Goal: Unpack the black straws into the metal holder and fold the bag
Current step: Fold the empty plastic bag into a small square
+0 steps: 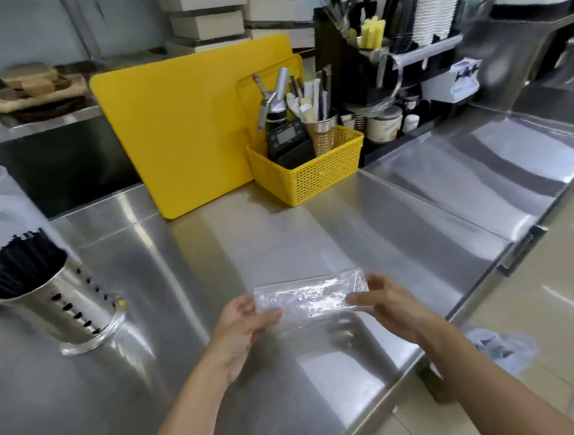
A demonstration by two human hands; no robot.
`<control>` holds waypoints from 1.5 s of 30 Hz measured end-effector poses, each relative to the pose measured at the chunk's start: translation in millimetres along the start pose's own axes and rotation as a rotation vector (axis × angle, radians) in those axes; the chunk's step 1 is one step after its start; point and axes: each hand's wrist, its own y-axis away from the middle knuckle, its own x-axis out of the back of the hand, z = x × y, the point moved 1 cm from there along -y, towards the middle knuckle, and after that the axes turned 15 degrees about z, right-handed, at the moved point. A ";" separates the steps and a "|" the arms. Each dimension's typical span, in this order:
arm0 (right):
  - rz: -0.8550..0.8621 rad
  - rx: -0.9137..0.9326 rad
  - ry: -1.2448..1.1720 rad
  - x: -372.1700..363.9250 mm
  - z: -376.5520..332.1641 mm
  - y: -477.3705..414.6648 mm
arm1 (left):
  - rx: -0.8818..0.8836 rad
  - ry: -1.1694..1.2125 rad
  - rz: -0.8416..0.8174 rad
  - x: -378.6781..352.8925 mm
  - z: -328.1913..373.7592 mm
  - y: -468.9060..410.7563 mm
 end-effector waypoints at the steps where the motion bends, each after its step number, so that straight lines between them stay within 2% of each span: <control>1: 0.042 0.009 0.031 15.5 -3.4 -1.1 | 0.011 -0.017 -0.020 -16.6 -3.6 -0.5; 4: 0.177 0.029 0.064 66.3 -14.4 -2.0 | 0.000 -0.095 -0.048 -76.4 -19.1 0.9; 8: 0.239 0.073 0.110 146.4 -30.5 4.4 | -0.004 -0.196 -0.005 -171.6 -43.0 8.3; 13: 0.402 0.194 0.140 244.4 -38.8 18.5 | -0.167 -0.373 -0.037 -271.5 -70.1 31.1; 20: 0.568 0.169 0.035 347.9 -32.3 22.5 | -0.169 -0.432 -0.129 -375.4 -93.8 46.6; 26: 0.609 0.073 0.067 419.8 -24.2 -8.5 | -0.118 -0.446 -0.175 -446.5 -131.2 31.9; 36: 0.581 -0.101 0.283 521.1 8.9 -94.3 | 0.109 -0.413 -0.040 -537.4 -219.7 -15.5; 41: 0.546 -0.232 0.352 542.2 69.1 -135.5 | 0.225 -0.367 0.176 -548.6 -274.0 -39.0; 45: 0.540 -0.320 0.390 555.9 126.0 -166.2 | 0.309 -0.326 0.265 -547.1 -323.2 -51.8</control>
